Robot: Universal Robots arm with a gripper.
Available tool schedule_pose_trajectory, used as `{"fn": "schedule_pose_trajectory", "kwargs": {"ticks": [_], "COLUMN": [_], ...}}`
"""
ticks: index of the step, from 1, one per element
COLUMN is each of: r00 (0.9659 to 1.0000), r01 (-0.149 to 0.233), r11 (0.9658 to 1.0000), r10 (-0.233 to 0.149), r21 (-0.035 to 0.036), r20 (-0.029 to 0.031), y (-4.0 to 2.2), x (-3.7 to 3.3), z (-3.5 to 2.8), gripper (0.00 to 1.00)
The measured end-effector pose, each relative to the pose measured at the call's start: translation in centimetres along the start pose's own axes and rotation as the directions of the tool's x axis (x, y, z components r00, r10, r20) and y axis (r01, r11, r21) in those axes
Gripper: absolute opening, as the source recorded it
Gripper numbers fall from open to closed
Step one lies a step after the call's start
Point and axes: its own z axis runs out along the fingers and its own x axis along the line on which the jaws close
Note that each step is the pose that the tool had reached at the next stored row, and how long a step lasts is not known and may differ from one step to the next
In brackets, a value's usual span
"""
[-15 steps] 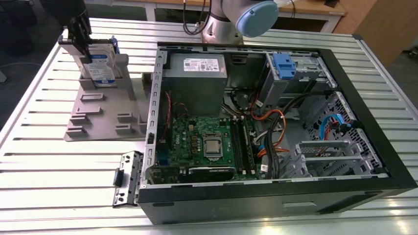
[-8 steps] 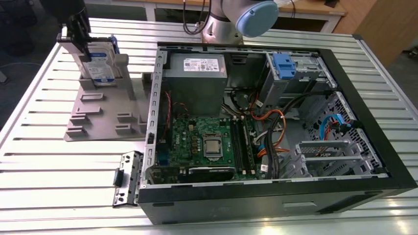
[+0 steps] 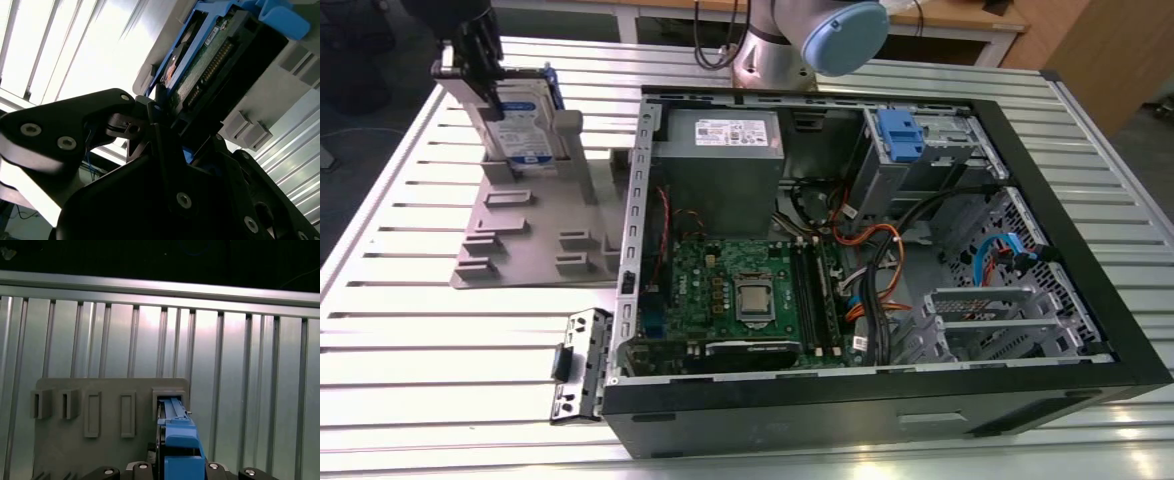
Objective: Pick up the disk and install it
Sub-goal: 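Pick up the disk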
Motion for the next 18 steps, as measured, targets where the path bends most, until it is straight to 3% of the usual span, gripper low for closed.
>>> {"fn": "schedule_pose_trajectory", "kwargs": {"ticks": [18], "r00": [1.0000], "r01": [0.000], "r11": [1.0000], "r10": [0.000], "r21": [0.0000], "r20": [0.0000], "y": [0.03], "x": [-0.03], "z": [-2.09], "gripper": [0.36]}}
